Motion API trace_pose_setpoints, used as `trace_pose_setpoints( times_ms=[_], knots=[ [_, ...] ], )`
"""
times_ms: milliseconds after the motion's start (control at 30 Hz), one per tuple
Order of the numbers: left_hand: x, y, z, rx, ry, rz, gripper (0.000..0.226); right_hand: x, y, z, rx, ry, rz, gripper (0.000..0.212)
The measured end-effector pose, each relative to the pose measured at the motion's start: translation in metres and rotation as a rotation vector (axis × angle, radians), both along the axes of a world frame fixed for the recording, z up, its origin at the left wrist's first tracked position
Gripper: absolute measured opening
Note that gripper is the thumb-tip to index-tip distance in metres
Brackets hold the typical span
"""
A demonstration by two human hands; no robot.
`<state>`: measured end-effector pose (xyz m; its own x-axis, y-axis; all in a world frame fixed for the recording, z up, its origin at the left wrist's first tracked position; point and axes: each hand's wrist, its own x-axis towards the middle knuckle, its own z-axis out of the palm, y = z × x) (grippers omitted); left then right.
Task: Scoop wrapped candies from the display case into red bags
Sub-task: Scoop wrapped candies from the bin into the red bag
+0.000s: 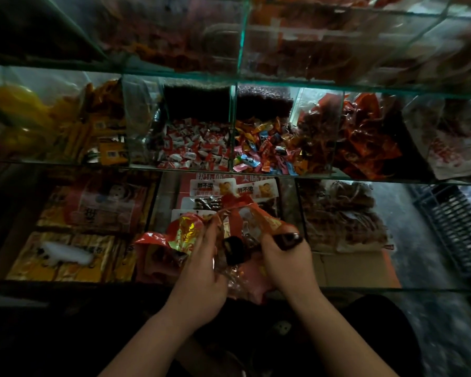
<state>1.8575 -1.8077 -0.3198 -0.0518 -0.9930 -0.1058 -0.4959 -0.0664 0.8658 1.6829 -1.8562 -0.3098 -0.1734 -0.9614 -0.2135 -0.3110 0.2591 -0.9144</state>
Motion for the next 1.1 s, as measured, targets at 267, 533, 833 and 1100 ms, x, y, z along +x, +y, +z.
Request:
trace_pose_setpoints(
  times_ms=[267,533,833,1100],
  knots=[
    [-0.004,-0.013,0.002,0.021,0.047,0.068,0.104,-0.031,0.014,0.018,0.027,-0.422,-0.243,0.020],
    [-0.006,-0.020,0.000,0.058,0.157,0.079,0.098,-0.061,0.024,0.022,0.111,-0.635,-0.335,0.023],
    [-0.011,-0.022,0.017,-0.125,-0.160,0.123,0.081,-0.081,0.031,0.032,0.130,-0.687,-0.434,0.016],
    [-0.043,-0.013,0.038,-0.473,-0.286,-0.013,0.053,-0.086,0.037,0.050,0.065,-0.716,-0.451,0.018]
  ],
)
